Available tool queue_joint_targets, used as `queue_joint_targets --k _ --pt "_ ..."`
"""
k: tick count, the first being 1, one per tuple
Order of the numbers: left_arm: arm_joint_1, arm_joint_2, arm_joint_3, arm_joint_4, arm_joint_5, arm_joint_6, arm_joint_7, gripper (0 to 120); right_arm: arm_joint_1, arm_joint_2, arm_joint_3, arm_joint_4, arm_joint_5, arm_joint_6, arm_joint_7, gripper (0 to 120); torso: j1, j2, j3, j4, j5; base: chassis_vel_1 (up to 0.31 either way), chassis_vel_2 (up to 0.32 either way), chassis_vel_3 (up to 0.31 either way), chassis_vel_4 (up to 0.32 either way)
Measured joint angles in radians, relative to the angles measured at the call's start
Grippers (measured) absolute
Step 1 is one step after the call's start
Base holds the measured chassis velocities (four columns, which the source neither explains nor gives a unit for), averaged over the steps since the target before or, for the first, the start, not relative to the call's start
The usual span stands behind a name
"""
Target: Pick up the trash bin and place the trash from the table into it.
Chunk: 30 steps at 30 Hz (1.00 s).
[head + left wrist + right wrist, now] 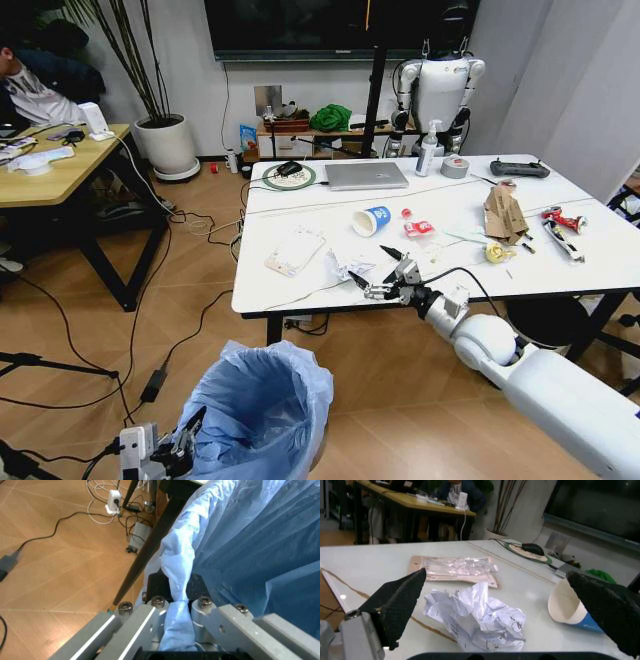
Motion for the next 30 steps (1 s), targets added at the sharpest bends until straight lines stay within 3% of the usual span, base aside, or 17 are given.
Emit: queue_joint_targets --k 10,30 --pt "-0.001 0.002 -0.014 -0.006 -0.017 0.0 -0.001 0 0.109 0.009 -0.088 -0.126 -0.116 0.06 -0.092 100 0.0 0.0 0.0 0.0002 0.0001 0.0 0.0 0.0 0.0" --pt "0.001 -0.005 -0.021 -0.006 -0.021 0.001 -0.001 0 0.178 0.084 -0.144 -0.252 -0.123 0.099 -0.13 100 0.0 0.0 0.0 0.0004 -0.0001 0.0 0.0 0.0 0.0"
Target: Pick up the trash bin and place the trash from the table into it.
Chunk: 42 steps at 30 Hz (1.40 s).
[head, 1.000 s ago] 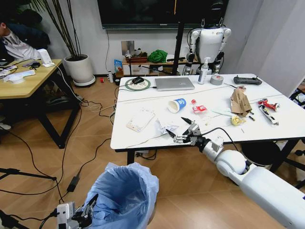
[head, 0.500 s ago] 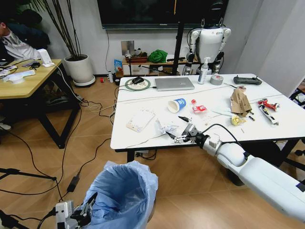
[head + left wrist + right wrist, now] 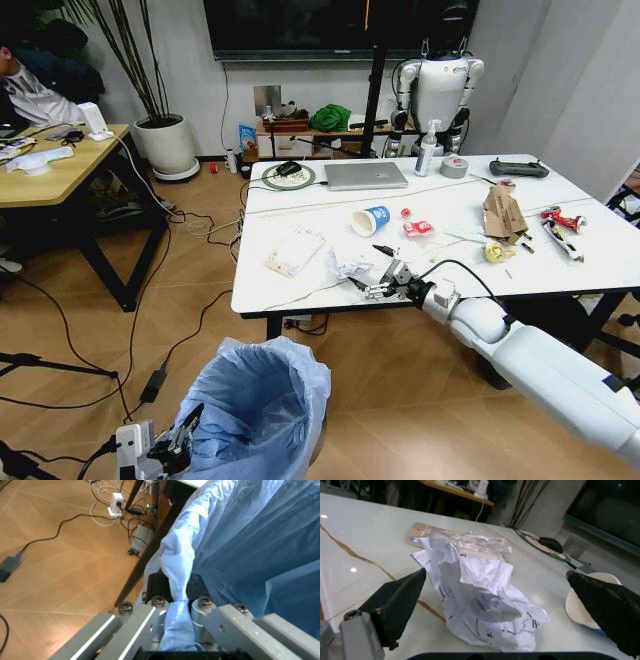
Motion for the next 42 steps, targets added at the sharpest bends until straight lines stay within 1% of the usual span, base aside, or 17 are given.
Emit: queue_joint_targets --k 21,25,27,30,31,33,34,35,37,39,42 --pt "0.002 -0.003 -0.009 -0.008 -0.011 0.001 -0.005 0 0.029 0.047 -0.04 -0.047 0.012 -0.002 0.0 100 0.0 0.0 0.0 -0.0002 0.0 0.0 0.0 0.0 0.0" --pt "0.001 -0.005 -0.007 -0.008 -0.011 0.001 -0.006 0 0.034 0.05 -0.047 -0.056 0.019 -0.002 -0.002 96 0.0 0.0 0.0 -0.0002 0.0 0.0 0.0 0.0 0.0" --pt "0.001 -0.006 -0.007 -0.008 -0.012 0.001 -0.006 0 0.038 0.053 -0.048 -0.062 0.022 -0.002 -0.003 85 0.0 0.0 0.0 -0.0002 0.0 0.0 0.0 0.0 0.0" --pt "0.0 -0.006 -0.007 -0.008 -0.012 0.001 -0.007 0 0.04 0.053 -0.048 -0.065 0.024 -0.002 -0.004 72 0.0 0.0 0.0 -0.0002 0.0001 0.0 0.0 0.0 0.0" --pt "0.0 -0.006 -0.007 -0.008 -0.013 0.001 -0.007 0 0.04 0.053 -0.048 -0.065 0.025 -0.002 -0.004 69 0.0 0.0 0.0 -0.0002 0.0 0.0 0.0 0.0 0.0" --pt "-0.001 -0.006 -0.007 -0.008 -0.013 0.001 -0.007 0 0.04 0.053 -0.048 -0.065 0.026 -0.002 -0.005 67 0.0 0.0 0.0 -0.0002 0.0001 0.0 0.0 0.0 0.0" --pt "-0.001 -0.006 -0.007 -0.008 -0.013 0.002 -0.008 0 0.04 0.052 -0.048 -0.065 0.029 -0.002 -0.007 59 0.0 0.0 0.0 -0.0002 0.0 0.0 0.0 0.0 0.0" --pt "-0.001 -0.006 -0.006 -0.007 -0.013 0.002 -0.008 0 0.041 0.051 -0.048 -0.064 0.03 -0.002 -0.007 57 0.0 0.0 0.0 -0.0002 0.0001 0.0 0.0 0.0 0.0" --pt "-0.001 -0.006 -0.006 -0.007 -0.013 0.002 -0.008 0 0.042 0.051 -0.048 -0.063 0.034 -0.003 -0.01 49 0.0 0.0 0.0 -0.0002 0.0 0.0 0.0 0.0 0.0" --pt "-0.001 -0.006 -0.006 -0.006 -0.013 0.002 -0.008 0 0.042 0.051 -0.048 -0.063 0.035 -0.003 -0.011 47 0.0 0.0 0.0 -0.0002 0.0 0.0 0.0 0.0 0.0" --pt "-0.002 -0.005 -0.006 -0.006 -0.015 0.002 -0.008 0 0.044 0.051 -0.05 -0.061 0.04 -0.006 -0.014 30 0.0 0.0 0.0 -0.0002 0.0001 0.0 0.0 0.0 0.0"
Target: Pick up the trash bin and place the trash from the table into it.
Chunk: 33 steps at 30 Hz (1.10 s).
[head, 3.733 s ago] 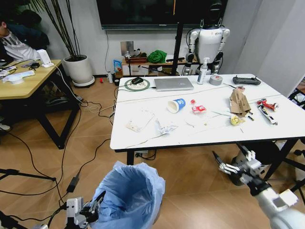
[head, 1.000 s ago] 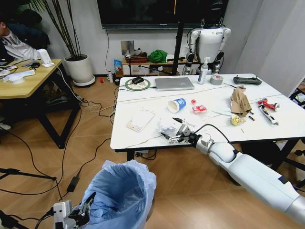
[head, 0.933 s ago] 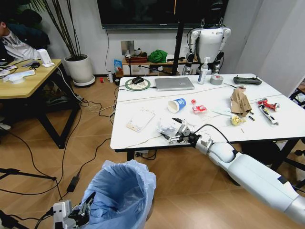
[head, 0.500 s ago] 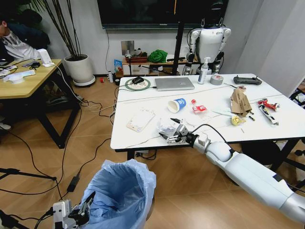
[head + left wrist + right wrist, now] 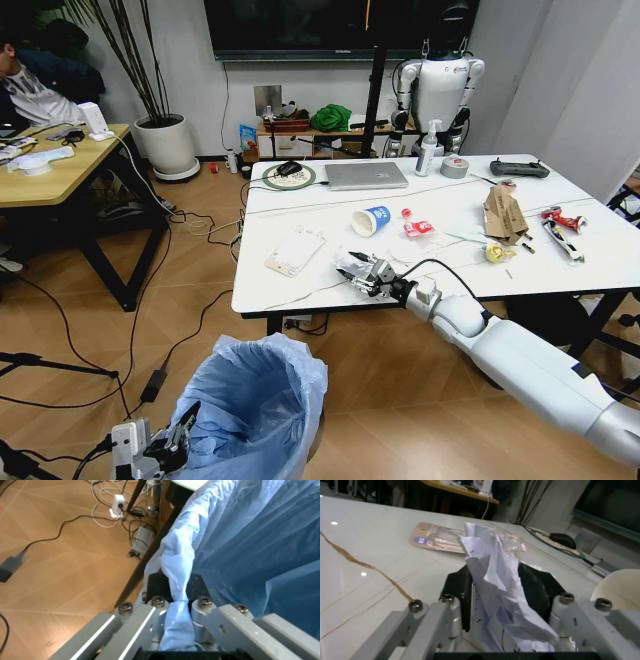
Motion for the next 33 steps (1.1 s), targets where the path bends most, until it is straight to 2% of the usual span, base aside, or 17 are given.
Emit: queue_joint_targets --k 9,20,33 --pt "-0.006 0.003 0.001 0.006 -0.001 0.0 -0.001 0 0.0 0.001 -0.001 0.002 0.011 -0.003 -0.002 0 0.0 0.0 0.0 0.0 0.0 0.0 0.0 0.0 0.0" --pt "-0.019 0.012 0.004 0.011 -0.016 0.002 -0.01 0 0.001 -0.004 0.008 0.013 0.045 -0.014 0.0 0 0.0 0.0 0.0 0.0 0.0001 0.0 0.0 0.0 0.0" --pt "-0.049 0.026 0.033 0.025 -0.017 0.005 -0.017 0 -0.004 -0.077 0.066 0.12 0.105 -0.024 0.011 0 0.0 0.0 0.0 0.0001 -0.0001 0.0 0.0 0.0 0.0"
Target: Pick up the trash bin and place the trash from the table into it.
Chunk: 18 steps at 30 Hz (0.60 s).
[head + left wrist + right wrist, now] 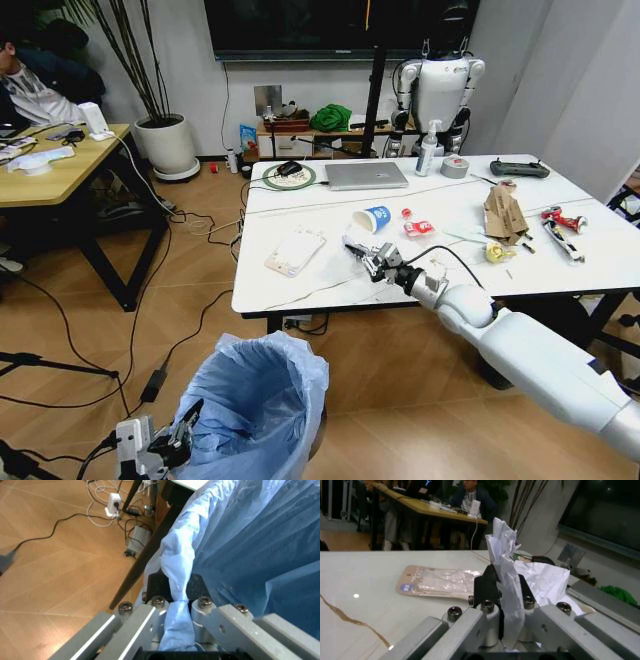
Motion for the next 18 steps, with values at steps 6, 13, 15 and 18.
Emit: queue_joint_targets --k 6,13,15,18 --pt "-0.031 0.02 0.014 0.007 -0.02 0.005 -0.016 0 -0.028 -0.07 0.031 0.05 0.056 0.003 0.003 0 0.0 0.0 0.0 -0.0001 0.0003 0.0 0.0 0.0 0.0" --pt "-0.067 0.057 0.03 0.026 -0.06 0.01 -0.027 0 -0.078 -0.186 0.082 0.256 0.17 -0.026 0.001 0 0.0 0.0 0.0 -0.0005 -0.0001 0.0 0.0 0.0 0.0" --pt "-0.074 0.062 0.038 0.03 -0.06 0.01 -0.027 0 -0.085 -0.203 0.089 0.313 0.193 -0.036 0.01 0 0.0 0.0 0.0 0.0 0.0003 0.0 0.0 0.0 0.0" --pt "-0.081 0.065 0.044 0.033 -0.062 0.01 -0.027 0 -0.089 -0.218 0.094 0.349 0.207 -0.046 0.015 0 0.0 0.0 0.0 0.0002 0.0003 0.0 0.0 0.0 0.0"
